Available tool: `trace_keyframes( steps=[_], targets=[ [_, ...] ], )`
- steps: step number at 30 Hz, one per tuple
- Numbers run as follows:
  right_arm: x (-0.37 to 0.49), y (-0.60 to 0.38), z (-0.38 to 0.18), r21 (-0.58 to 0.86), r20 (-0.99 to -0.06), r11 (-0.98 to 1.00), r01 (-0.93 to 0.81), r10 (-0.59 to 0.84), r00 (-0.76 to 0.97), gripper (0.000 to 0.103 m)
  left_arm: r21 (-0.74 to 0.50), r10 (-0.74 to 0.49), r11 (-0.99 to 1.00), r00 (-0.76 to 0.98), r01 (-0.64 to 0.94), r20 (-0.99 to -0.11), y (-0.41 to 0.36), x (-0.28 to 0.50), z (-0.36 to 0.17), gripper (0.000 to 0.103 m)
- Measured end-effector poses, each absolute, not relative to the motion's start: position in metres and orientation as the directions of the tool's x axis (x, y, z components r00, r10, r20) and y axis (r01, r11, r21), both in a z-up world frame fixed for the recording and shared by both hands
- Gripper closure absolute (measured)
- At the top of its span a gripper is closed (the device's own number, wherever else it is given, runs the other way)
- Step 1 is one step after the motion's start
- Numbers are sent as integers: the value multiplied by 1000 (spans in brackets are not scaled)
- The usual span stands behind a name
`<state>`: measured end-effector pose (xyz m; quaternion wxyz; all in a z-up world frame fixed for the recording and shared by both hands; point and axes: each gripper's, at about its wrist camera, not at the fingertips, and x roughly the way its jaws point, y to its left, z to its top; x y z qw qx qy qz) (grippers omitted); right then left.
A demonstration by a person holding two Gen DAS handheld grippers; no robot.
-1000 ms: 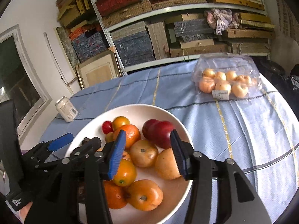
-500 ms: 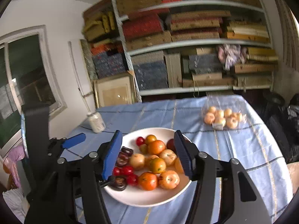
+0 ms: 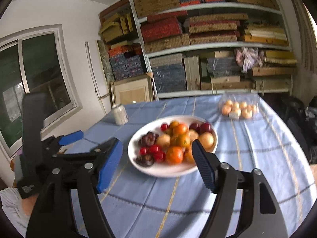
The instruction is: Organize fruits
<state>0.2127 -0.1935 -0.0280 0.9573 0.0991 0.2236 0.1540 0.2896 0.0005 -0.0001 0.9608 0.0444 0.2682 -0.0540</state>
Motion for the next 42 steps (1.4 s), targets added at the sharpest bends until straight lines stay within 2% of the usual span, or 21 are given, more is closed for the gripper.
trace_keyframes(
  steps=[6,10,11,15,27,33,37,42],
  targets=[
    [203,-187,-71,214,-453,953,-215,292,842,31,51,-69,992,828,117,-556,5,274,-32,4],
    [201,-183,-81,169,-459,960,-225,279,844,15,66,-58,991,811,118,-582,1,274,-51,4],
    [201,-182,-82,172,-458,959,-226,281,843,14,78,-48,990,807,116,-588,-1,275,-54,4],
    [205,-188,-83,192,-463,958,-215,282,840,13,144,2,984,806,103,-592,-9,277,-56,4],
    [207,-189,-84,193,-468,956,-219,286,836,12,50,-84,988,777,147,-624,-1,276,-58,4],
    [207,-191,-83,198,-467,956,-216,286,837,11,86,-55,988,813,128,-579,-6,269,-57,4],
    [207,-191,-84,200,-467,956,-215,286,837,11,49,-89,987,783,150,-615,-4,275,-60,4],
    [206,-190,-83,199,-466,956,-215,285,838,11,75,-71,986,790,146,-610,-6,275,-62,4]
  ],
)
